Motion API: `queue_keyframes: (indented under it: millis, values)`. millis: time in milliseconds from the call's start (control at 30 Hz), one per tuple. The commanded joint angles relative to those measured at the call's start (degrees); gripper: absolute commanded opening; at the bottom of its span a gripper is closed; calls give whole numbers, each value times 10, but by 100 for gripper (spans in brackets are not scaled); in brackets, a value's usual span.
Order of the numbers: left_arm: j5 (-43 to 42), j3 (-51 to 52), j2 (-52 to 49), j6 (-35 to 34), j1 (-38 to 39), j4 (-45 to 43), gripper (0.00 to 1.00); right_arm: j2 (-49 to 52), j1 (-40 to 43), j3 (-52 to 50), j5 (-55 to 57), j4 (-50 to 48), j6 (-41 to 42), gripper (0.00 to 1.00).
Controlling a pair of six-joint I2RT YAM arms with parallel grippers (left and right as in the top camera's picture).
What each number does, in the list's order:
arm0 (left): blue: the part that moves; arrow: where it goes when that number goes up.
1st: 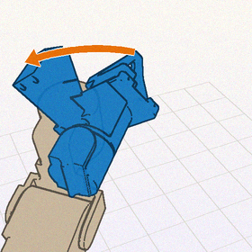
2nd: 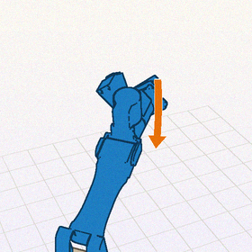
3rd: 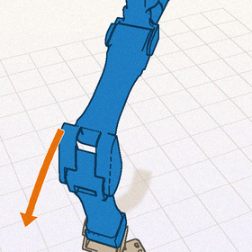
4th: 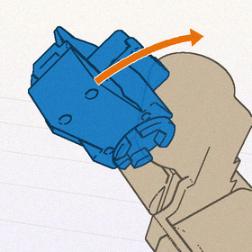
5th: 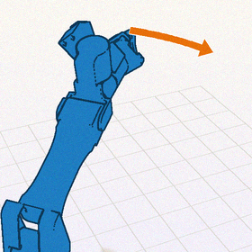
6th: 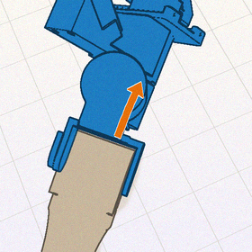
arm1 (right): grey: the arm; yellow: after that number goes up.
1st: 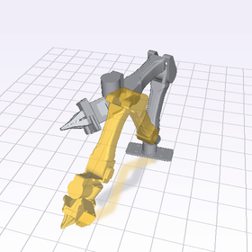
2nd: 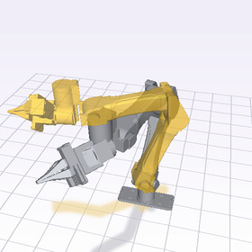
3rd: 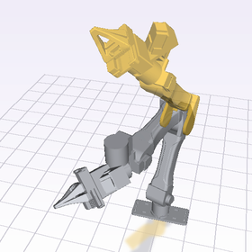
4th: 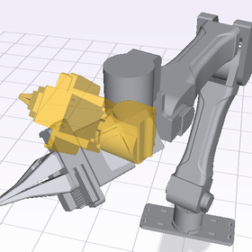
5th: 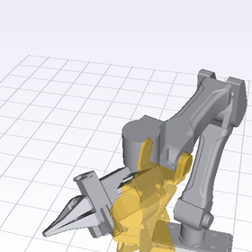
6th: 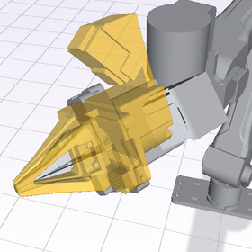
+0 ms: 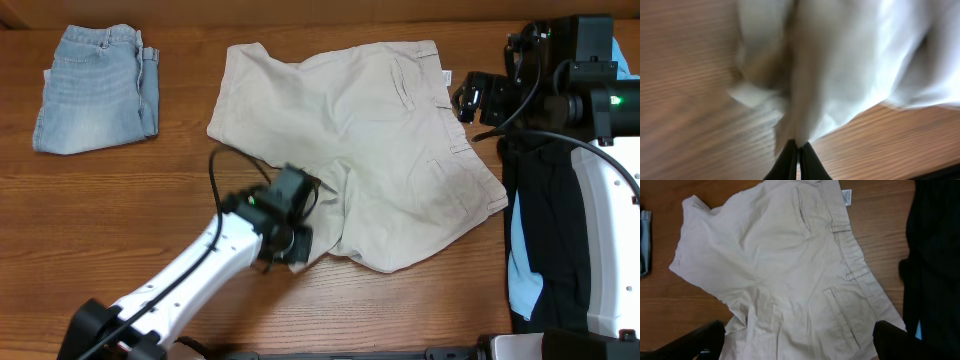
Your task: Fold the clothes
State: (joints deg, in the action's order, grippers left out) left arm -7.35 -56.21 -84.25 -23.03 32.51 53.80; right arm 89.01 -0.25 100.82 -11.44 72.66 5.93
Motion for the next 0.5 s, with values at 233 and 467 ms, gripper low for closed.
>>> queue_keyframes:
  millis: [233, 467]
  values:
    - [222, -223, 3, 27, -121, 24, 4, -2, 1, 4, 20, -3, -4, 98]
    - [216, -223, -20, 27, -173, -93, 45, -2, 1, 4, 20, -3, -4, 98]
